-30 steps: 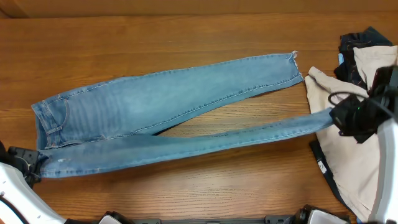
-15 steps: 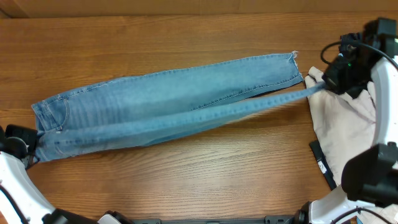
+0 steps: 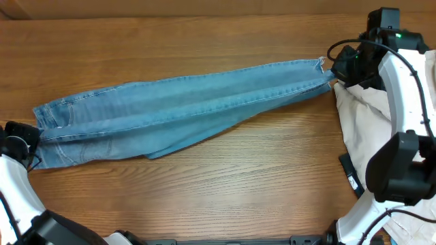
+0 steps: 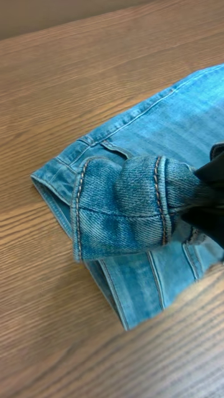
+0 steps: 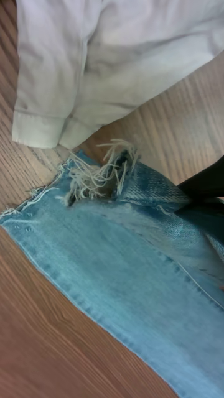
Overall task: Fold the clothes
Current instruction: 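Fold the lower leg up onto the upper leg with both grippers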
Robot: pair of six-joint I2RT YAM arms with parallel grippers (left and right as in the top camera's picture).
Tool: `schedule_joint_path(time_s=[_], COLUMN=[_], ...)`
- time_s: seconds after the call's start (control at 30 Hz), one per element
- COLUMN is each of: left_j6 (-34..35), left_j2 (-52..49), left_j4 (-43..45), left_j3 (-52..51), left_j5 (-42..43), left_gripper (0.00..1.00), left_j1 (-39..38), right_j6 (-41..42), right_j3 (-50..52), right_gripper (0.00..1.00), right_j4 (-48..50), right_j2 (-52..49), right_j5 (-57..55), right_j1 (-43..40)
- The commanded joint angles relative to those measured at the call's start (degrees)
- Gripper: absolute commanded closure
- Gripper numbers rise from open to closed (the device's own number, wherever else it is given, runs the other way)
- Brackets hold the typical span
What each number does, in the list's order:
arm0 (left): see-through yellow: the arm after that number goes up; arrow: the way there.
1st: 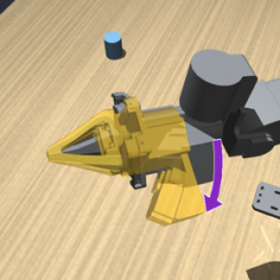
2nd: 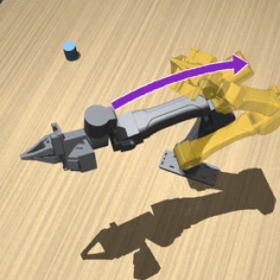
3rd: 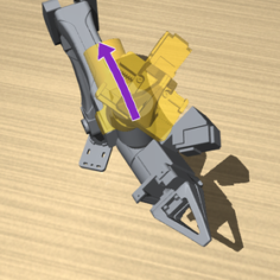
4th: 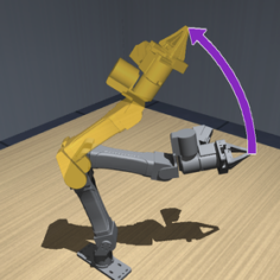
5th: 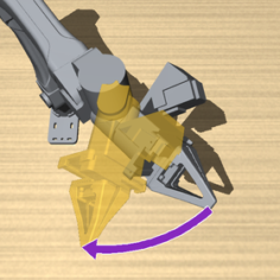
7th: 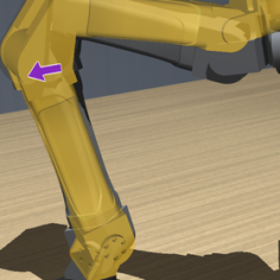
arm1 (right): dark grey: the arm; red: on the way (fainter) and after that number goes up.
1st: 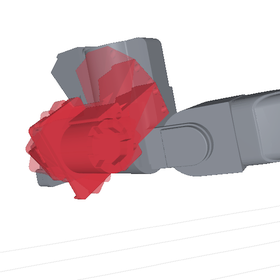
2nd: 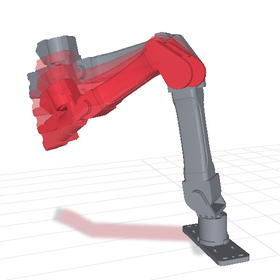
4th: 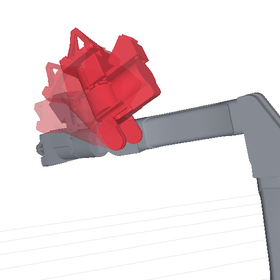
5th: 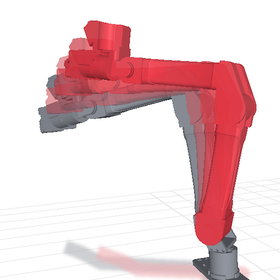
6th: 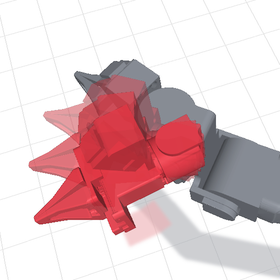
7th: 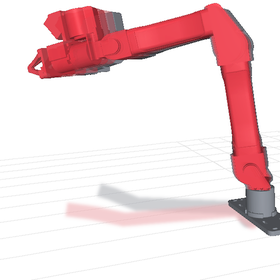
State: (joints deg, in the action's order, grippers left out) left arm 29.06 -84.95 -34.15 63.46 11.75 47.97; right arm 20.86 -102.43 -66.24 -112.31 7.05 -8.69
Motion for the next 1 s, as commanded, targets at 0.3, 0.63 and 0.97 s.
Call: schedule_joint_path(time_s=[0.3, 0.63, 0.97], left_j6=[2.5, 2.5, 4.8], left_j2=[-5.8, -5.8, -7.3], left_j4=[9.3, 11.7, 14.5], left_j3=[1.2, 1.2, 1.2], left_j5=[-4.5, -9.8, -15.2], left_gripper=[0.91, 0.87, 0.80], left_j1=[0.3, -3.6, -4.5], right_j6=[1.7, 1.9, 3.6], right_j3=[-2.3, -2.3, -2.1], right_gripper=[0.95, 0.96, 0.71], right_j4=[2.9, 4.2, 19.9], right_j2=[-3.2, -4.8, -8.2], right_j5=[-9.0, -9.1, -2.9], right_j1=[-2.0, -1.9, -1.0])
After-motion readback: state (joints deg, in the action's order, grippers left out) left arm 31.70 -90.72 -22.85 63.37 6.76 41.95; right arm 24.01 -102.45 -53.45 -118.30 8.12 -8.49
